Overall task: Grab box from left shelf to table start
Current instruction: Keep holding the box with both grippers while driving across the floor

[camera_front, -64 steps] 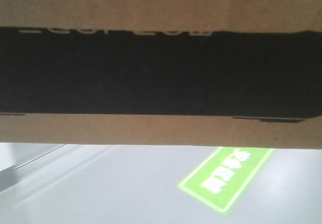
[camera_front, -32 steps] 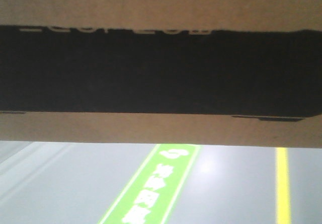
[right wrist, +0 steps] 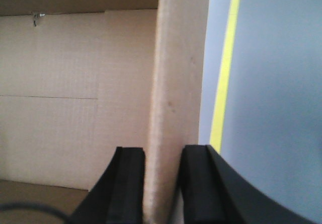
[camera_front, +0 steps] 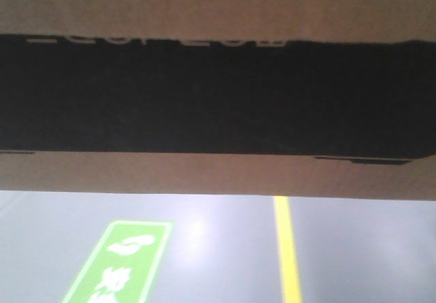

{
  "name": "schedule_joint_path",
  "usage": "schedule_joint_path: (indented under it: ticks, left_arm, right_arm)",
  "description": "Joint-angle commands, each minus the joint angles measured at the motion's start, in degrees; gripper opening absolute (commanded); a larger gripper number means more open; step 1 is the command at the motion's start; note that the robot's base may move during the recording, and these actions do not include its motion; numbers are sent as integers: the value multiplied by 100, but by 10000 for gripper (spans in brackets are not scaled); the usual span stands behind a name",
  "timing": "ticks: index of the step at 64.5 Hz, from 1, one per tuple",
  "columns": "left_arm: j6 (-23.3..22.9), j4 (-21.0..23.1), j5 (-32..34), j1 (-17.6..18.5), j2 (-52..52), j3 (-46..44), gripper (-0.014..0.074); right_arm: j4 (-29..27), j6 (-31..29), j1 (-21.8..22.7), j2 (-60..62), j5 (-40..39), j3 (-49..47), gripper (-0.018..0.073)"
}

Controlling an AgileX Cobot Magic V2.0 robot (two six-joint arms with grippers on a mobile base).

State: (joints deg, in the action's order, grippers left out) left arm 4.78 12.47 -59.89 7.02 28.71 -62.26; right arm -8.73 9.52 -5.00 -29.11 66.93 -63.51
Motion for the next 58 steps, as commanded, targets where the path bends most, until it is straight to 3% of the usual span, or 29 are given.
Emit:
schedule_joint_path:
  ticks: [1,58]
  left_arm:
    - [19,289,1079,10,-16,-238,-104]
    - [19,289,1079,10,-16,-238,-104]
  right_arm:
    - [694,-22,70,-74,-650,-153,57]
    - [694,-22,70,-74,-650,-153,57]
